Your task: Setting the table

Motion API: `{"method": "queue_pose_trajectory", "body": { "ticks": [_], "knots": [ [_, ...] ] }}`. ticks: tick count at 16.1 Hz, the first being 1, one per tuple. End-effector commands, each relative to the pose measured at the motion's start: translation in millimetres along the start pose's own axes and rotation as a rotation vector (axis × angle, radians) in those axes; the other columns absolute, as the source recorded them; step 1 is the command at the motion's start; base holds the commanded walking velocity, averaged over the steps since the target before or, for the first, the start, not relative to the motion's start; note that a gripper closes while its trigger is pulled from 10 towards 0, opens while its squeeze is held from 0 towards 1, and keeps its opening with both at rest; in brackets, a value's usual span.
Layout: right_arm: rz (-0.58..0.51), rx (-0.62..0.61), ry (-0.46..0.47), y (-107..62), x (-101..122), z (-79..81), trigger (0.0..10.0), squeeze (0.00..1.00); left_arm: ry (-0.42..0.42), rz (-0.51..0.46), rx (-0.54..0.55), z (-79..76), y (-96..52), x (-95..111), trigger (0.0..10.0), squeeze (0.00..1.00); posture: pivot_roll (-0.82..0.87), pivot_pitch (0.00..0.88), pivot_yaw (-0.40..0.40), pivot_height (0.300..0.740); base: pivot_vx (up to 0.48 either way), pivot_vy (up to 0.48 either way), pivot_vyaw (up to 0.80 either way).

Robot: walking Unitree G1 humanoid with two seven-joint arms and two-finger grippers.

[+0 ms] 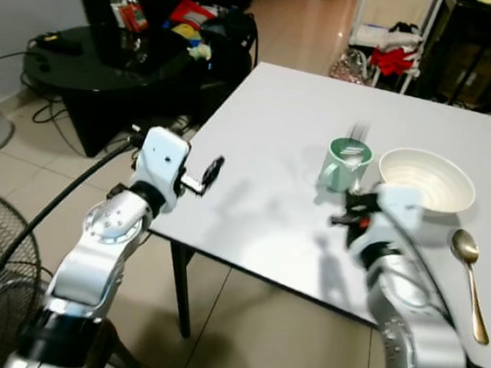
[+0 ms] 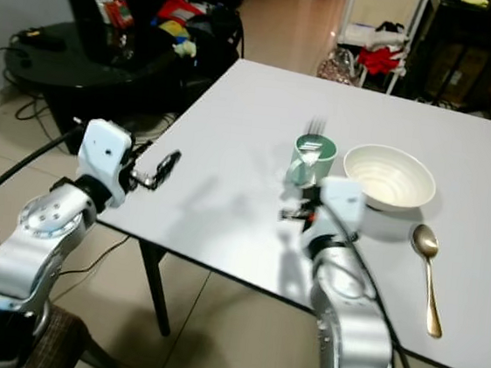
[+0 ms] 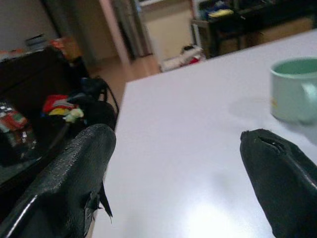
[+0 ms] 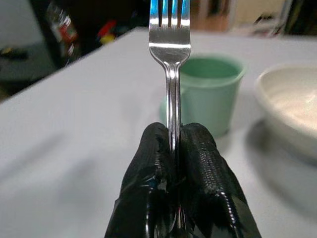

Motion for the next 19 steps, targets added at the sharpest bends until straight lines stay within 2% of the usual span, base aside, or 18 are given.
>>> {"method": "queue_pose_trajectory", "body": {
  "ticks": [1,3,5,7,8,10,14,16,19],
  "knots": [
    [0.046,-0.02,0.004,-0.1,-7,-3.5,10.0,0.0,0.006,-0.012,-0.038,-3.3,-1.8,4,10.0,0.0,0.05,0.0,0.052,0.74,0.0,0.0,0.0],
    [0.11,-0.024,0.02,-3.2,-18,-4.5,10.0,0.0,-0.002,-0.025,-0.115,-14.2,-7.7,5,10.0,0.0,0.05,0.0,0.056,0.74,0.0,0.0,0.0],
    [0.198,-0.059,0.068,-5.0,-31,-9.6,10.0,0.0,-0.002,-0.036,-0.247,-31.5,-16.7,7,10.0,0.0,0.05,0.0,0.055,0.74,0.0,0.0,0.0],
    [0.26,-0.062,0.116,-3.9,-40,-8.8,10.0,0.0,0.007,-0.022,-0.297,-37.3,-22.1,4,10.0,0.0,0.06,0.0,0.054,0.74,0.0,0.0,0.0],
    [0.317,-0.062,0.19,-1.4,-47,-4.9,10.0,0.0,0.013,-0.009,-0.328,-39.9,-27.6,3,10.0,0.0,0.06,0.0,0.051,0.74,0.0,0.0,0.0],
    [0.336,-0.103,0.245,4.2,-51,-7.2,10.0,0.0,0.019,0.001,-0.349,-41.8,-33.1,1,10.0,0.0,0.08,0.0,0.041,0.74,0.0,0.0,0.0],
    [0.357,-0.208,0.285,18.8,-57,-15.8,10.0,0.0,0.004,0.011,-0.421,-49.5,-46.9,2,10.0,0.0,0.1,0.0,0.028,0.74,0.0,0.0,0.0],
    [0.347,-0.239,0.267,23.6,-54,-17.2,10.0,0.0,-0.017,0.013,-0.509,-61.1,-56.8,3,10.0,0.0,0.11,0.0,0.024,0.74,0.0,0.0,0.0],
    [0.353,-0.246,0.258,28.1,-54,-11.9,10.0,0.0,-0.015,0.02,-0.537,-65.0,-59.3,3,10.0,0.0,0.11,0.0,0.021,0.74,0.0,0.0,0.0]
  ]
}}
Point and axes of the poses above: a point about 5 cm out from each wrist's last joint towards the gripper, its own y axis pointing out of the wrist towards the gripper, its own x axis along the axis of the wrist's last joint, z = x × y, the point moved 5 cm from there along y, pointing out of the wrist towards the gripper, and after that the axes turned 13 degrees about y, right-handed, at the moved point
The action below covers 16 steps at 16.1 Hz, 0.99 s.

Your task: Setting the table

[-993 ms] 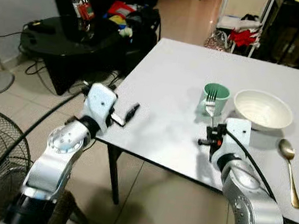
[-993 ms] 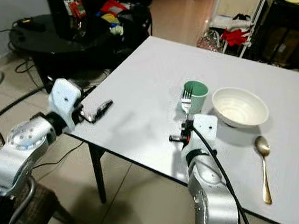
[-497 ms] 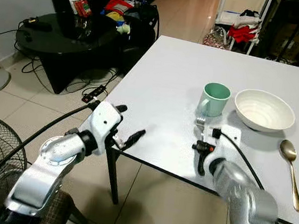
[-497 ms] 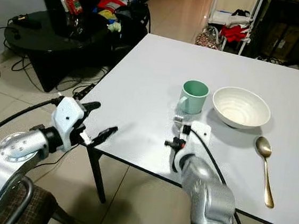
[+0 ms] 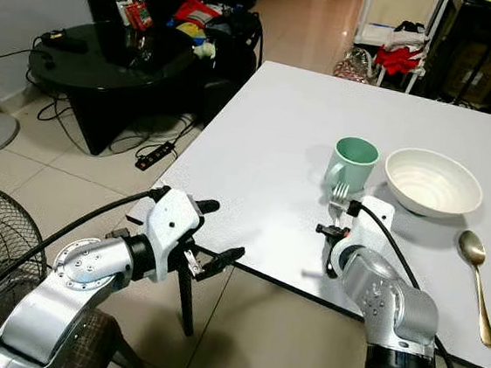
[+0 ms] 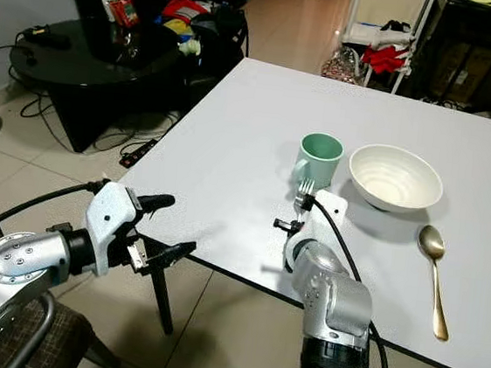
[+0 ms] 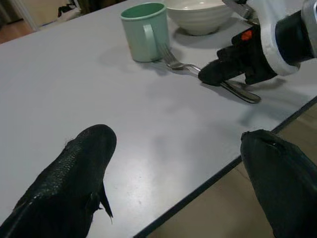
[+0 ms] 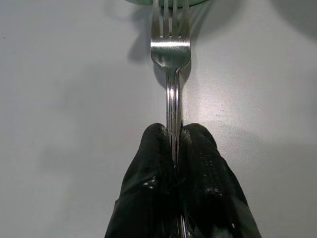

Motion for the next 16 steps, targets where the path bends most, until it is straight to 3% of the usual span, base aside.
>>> {"method": "queue_pose_trajectory", "body": {
  "ticks": [1,3,4,5,6,11,13,14,16],
  "knots": [
    [0.025,-0.005,0.004,1.8,-5,3.0,10.0,0.0,0.01,0.001,-0.012,-0.8,-0.5,2,10.0,0.0,0.11,0.0,0.021,0.74,0.0,0.0,0.0],
    [0.04,-0.015,0.005,1.3,-9,3.0,10.0,0.0,0.012,0.003,-0.018,-1.6,-1.1,2,10.0,0.0,0.11,0.0,0.021,0.74,0.0,0.0,0.0],
    [0.05,-0.009,0.015,1.2,-11,4.1,10.0,0.55,0.015,0.005,-0.024,-2.3,-1.6,2,10.0,0.0,0.11,0.0,0.02,0.74,0.0,0.0,0.0],
    [0.054,-0.007,0.018,0.9,-12,4.6,10.0,0.62,0.014,0.006,-0.026,-2.6,-1.9,2,10.0,0.0,0.1,0.0,0.02,0.74,0.0,0.0,0.0],
    [0.064,0.001,0.027,0.4,-13,6.5,10.0,1.0,0.013,0.006,-0.029,-2.7,-2.2,2,10.0,0.0,0.1,0.0,0.019,0.74,0.0,0.0,0.0],
    [0.068,0.026,0.03,-2.9,-13,13.5,10.0,1.0,0.018,0.013,-0.029,-1.1,-3.7,1,10.0,0.0,0.11,0.0,0.021,0.74,0.0,0.0,0.0],
    [0.018,0.069,0.023,-18.3,1,21.7,10.0,1.0,0.013,-0.005,-0.007,6.2,-6.1,5,10.0,0.0,0.11,0.0,0.032,0.74,0.0,0.0,0.0],
    [0.01,0.076,0.027,-21.6,3,22.4,10.0,1.0,0.01,-0.009,-0.003,7.8,-6.4,5,10.0,0.0,0.11,0.0,0.032,0.74,0.0,0.0,0.0],
    [-0.034,0.092,-0.008,-43.5,13,17.9,10.0,1.0,-0.014,-0.033,0.019,13.5,-6.9,8,10.0,0.0,0.08,0.0,0.054,0.74,0.0,0.0,0.0]
  ]
}}
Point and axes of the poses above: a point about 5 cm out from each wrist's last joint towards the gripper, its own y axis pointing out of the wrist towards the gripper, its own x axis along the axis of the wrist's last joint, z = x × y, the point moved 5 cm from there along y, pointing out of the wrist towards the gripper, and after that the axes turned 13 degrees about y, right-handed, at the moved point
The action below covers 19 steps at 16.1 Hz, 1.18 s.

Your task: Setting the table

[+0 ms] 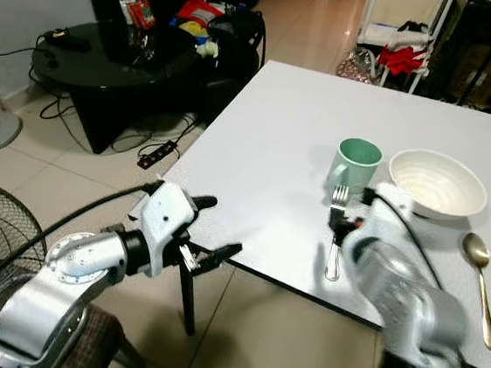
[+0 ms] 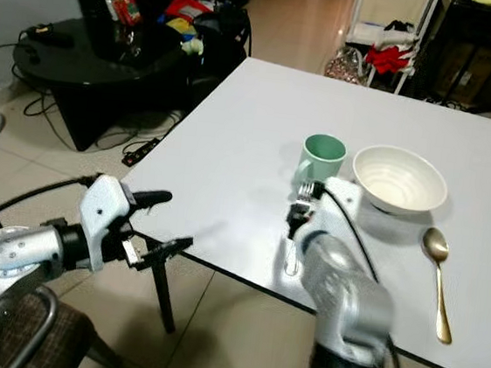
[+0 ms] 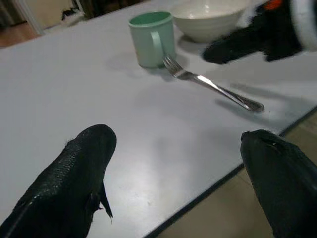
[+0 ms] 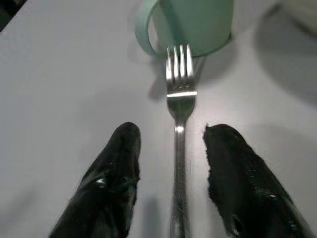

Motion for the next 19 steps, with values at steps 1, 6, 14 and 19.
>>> {"method": "queue_pose_trajectory", "body": {
  "ticks": [1,6,14,19],
  "knots": [
    [0.029,0.039,0.0,-11.1,-10,9.3,10.0,1.0,-0.01,-0.009,0.015,5.4,-1.2,3,10.0,0.0,0.07,0.0,0.063,0.74,0.0,0.0,0.0],
    [-0.103,0.164,-0.226,-18.3,12,15.0,10.0,1.0,-0.068,-0.027,0.2,19.2,19.2,1,10.0,0.0,0.02,0.0,0.084,0.74,0.0,0.0,0.0],
    [-0.056,0.194,-0.285,0.7,-13,-6.7,10.0,1.0,-0.043,-0.004,0.269,18.6,24.3,-3,10.0,0.0,0.06,0.0,0.042,0.74,0.0,0.0,0.0],
    [0.102,0.314,-0.194,6.4,-41,5.3,10.0,1.0,-0.031,0.006,0.268,20.8,24.0,-4,10.0,0.0,0.06,0.0,0.043,0.74,0.0,0.0,0.0]
  ]
}}
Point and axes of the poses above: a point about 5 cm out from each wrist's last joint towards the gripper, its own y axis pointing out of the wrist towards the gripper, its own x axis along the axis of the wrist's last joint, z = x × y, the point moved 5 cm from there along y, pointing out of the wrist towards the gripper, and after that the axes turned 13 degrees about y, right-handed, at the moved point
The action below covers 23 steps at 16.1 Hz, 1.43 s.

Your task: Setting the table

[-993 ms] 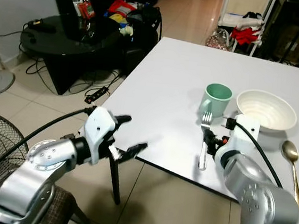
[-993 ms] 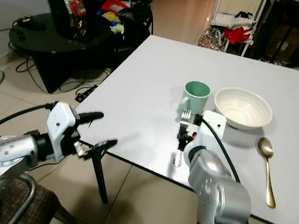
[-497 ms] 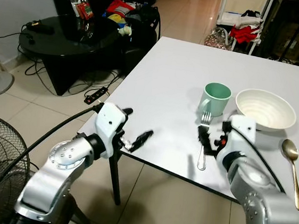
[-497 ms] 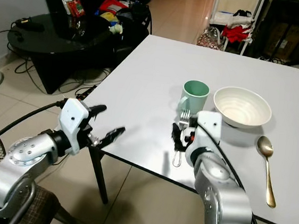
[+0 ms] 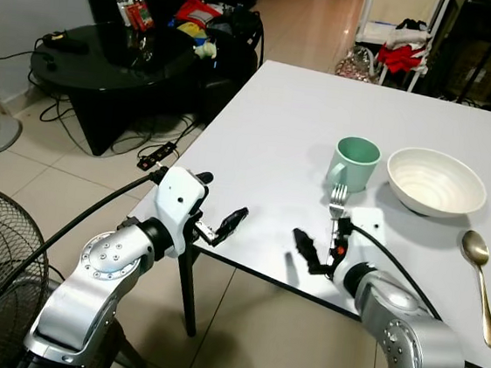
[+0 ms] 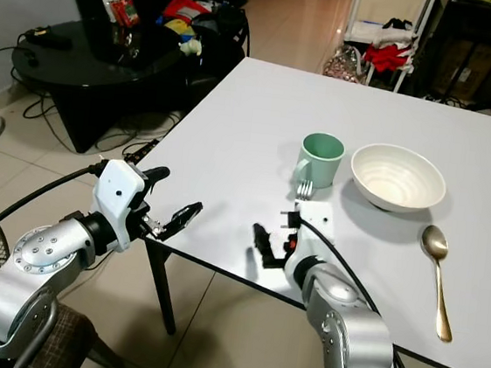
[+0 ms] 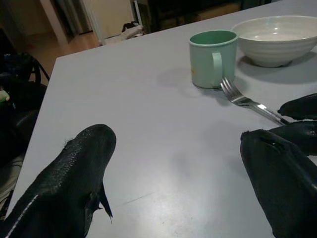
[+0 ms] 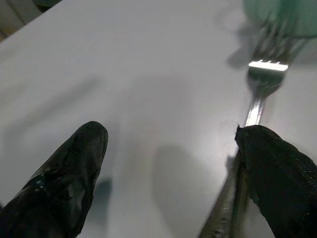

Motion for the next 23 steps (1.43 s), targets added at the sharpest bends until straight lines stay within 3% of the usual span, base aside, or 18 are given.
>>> {"method": "queue_pose_trajectory", "body": {
  "ticks": [1,4,6,8,9,11,12,14,17,19,21,23],
  "knots": [
    [0.034,-0.001,0.025,3.5,-1,0.3,10.0,1.0,0.015,0.008,-0.01,1.8,-0.6,-1,10.0,0.0,0.06,0.0,0.043,0.74,0.0,0.0,0.0],
    [0.061,0.0,0.066,4.2,-6,0.5,10.0,0.99,0.002,0.025,-0.114,-12.7,-7.6,-5,10.0,0.0,0.06,0.0,0.042,0.74,0.0,0.0,0.0],
    [0.069,0.041,0.106,4.0,-7,6.5,10.0,0.91,-0.004,0.03,-0.164,-19.1,-10.9,-6,10.0,0.0,0.06,0.0,0.045,0.74,0.0,0.0,0.0],
    [0.073,0.064,0.134,3.2,-6,10.2,10.0,0.74,-0.004,0.028,-0.184,-21.1,-11.1,-6,10.0,0.0,0.06,0.0,0.048,0.74,0.0,0.0,0.0],
    [0.074,0.075,0.155,2.6,-6,11.9,10.0,0.73,-0.007,0.026,-0.188,-21.3,-11.2,-5,10.0,0.0,0.06,0.0,0.048,0.74,0.0,0.0,0.0],
    [0.064,0.065,0.141,0.5,-2,10.7,10.0,0.62,-0.004,0.025,-0.187,-19.4,-11.0,-4,10.0,0.0,0.06,0.0,0.051,0.74,0.0,0.0,0.0],
    [0.011,0.051,0.089,-7.3,13,7.8,10.0,0.6,-0.003,0.016,-0.181,-17.3,-11.2,-1,10.0,0.0,0.06,0.0,0.052,0.74,0.0,0.0,0.0],
    [-0.003,0.057,0.065,-12.6,19,9.1,10.0,0.59,-0.011,0.006,-0.171,-15.4,-11.5,1,10.0,0.0,0.06,0.0,0.054,0.74,0.0,0.0,0.0],
    [-0.083,0.084,-0.011,-30.5,41,18.8,10.0,0.6,-0.023,-0.021,-0.093,-4.4,-10.1,7,10.0,0.0,0.05,0.0,0.062,0.74,0.0,0.0,0.0],
    [-0.209,0.092,-0.035,-37.3,49,27.2,10.0,0.61,-0.027,-0.024,0.075,13.6,-9.8,8,10.0,0.0,0.04,0.0,0.065,0.74,0.0,0.0,0.0],
    [-0.309,0.01,-0.117,-39.2,54,21.4,10.0,0.63,-0.021,0.017,0.176,22.6,-10.6,0,10.0,0.0,0.04,0.0,0.065,0.74,0.0,-0.343,0.0],
    [-0.332,0.01,-0.097,-39.1,54,20.4,10.0,0.63,-0.026,0.029,0.212,26.0,-9.5,-1,10.0,0.0,0.05,0.0,0.061,0.74,0.0,-0.48,0.0]
  ]
}}
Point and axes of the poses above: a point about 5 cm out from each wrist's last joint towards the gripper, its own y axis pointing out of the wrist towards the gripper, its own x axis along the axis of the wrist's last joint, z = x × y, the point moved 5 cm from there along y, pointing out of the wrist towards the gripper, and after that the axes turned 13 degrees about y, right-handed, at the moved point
